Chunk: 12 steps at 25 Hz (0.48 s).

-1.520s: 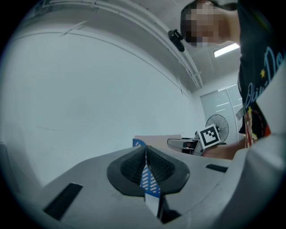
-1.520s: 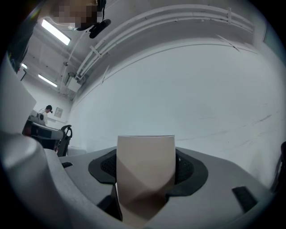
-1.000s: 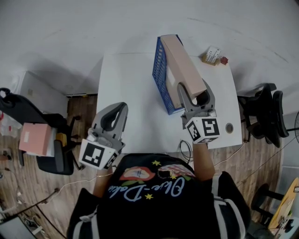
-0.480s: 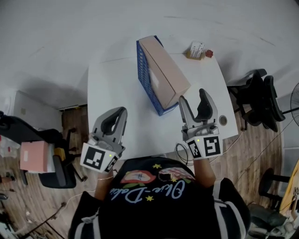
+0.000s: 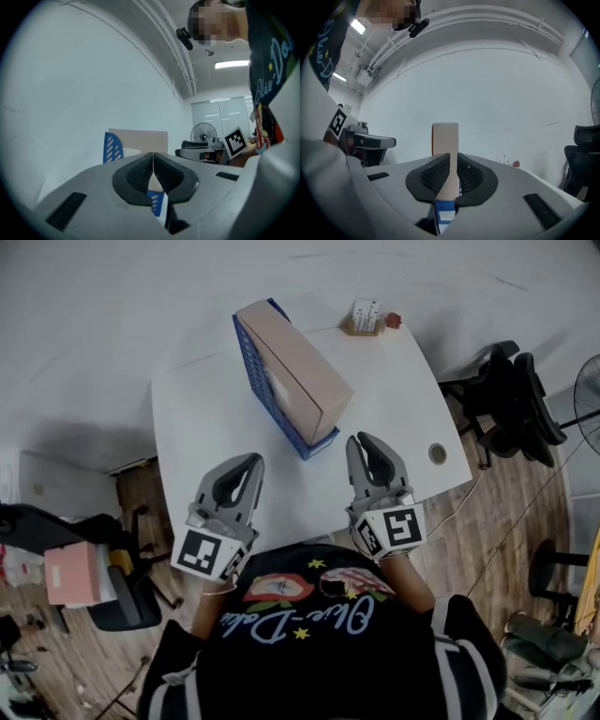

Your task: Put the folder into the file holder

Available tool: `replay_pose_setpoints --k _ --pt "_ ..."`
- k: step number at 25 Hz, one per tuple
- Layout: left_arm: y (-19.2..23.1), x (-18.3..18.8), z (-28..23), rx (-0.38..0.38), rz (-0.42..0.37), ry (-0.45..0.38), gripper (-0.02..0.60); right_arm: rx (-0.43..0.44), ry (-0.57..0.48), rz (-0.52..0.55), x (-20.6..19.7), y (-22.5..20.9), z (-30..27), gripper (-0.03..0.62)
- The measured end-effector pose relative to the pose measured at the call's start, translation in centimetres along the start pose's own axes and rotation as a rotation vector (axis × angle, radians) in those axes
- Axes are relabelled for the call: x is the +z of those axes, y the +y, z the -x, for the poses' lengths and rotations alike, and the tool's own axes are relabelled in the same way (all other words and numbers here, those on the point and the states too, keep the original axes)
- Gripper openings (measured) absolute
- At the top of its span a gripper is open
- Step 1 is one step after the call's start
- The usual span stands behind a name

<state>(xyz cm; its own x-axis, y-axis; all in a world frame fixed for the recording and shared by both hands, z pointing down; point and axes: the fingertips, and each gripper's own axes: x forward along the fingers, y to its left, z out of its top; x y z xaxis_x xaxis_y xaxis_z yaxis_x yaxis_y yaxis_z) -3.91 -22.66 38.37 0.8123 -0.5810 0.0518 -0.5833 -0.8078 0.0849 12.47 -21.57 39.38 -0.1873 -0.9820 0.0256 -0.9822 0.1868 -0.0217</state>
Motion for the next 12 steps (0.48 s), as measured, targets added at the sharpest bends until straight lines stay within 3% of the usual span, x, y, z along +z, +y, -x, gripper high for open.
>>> replay_pose_setpoints --k 5,12 --pt "-1.0 -0.7 -0.2 -0.019 -0.006 0.004 0.005 0.004 0.056 -0.065 -1.9 -0.3 0.1 0.014" --pt "-0.9 -0.6 0.1 -0.011 0.001 0.009 0.005 0.025 0.072 -0.072 -1.5 0.2 -0.4 0.000"
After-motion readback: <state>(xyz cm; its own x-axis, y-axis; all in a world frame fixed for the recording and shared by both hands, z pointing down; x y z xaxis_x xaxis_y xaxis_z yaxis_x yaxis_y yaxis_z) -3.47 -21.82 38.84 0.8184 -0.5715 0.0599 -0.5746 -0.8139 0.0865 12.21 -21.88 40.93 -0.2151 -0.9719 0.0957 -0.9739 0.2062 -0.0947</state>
